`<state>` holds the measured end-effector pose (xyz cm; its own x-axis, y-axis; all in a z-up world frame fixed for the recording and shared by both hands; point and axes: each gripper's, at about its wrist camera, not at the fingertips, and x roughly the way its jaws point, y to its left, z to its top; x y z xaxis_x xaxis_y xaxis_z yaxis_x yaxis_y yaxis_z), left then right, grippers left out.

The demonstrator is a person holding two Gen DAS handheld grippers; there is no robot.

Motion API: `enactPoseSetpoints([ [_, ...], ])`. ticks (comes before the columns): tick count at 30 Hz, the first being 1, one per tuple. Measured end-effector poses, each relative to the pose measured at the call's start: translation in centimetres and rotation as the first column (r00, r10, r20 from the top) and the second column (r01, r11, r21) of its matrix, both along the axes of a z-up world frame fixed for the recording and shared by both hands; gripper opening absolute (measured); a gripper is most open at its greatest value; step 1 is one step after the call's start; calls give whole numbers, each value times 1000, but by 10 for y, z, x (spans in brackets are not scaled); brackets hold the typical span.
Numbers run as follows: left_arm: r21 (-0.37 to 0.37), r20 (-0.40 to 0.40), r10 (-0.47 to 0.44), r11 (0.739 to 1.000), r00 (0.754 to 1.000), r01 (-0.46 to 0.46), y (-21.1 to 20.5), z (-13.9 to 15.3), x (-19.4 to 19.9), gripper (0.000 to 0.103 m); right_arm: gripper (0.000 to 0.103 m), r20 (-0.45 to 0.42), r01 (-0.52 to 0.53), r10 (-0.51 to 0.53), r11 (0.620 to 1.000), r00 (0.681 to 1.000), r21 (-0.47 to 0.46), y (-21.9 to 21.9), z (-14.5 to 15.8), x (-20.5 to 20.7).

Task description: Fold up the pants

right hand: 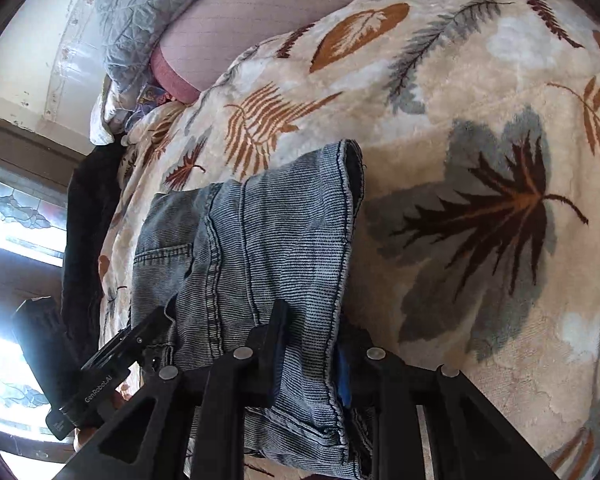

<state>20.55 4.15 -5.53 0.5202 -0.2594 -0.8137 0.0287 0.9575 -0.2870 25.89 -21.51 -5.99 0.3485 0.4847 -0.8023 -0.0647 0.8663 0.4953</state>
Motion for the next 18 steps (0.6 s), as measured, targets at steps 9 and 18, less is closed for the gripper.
enactPoseSetpoints([
  [9,215,200,15,975,980,-59,-9,55,-57,71,67,228,49,14,962,973,-269,7,51,-57],
  [18,305,92,-2,952,996,-27,-31,13,-60,72,71,180,0,74,924,981,-381,28,-12,-70],
])
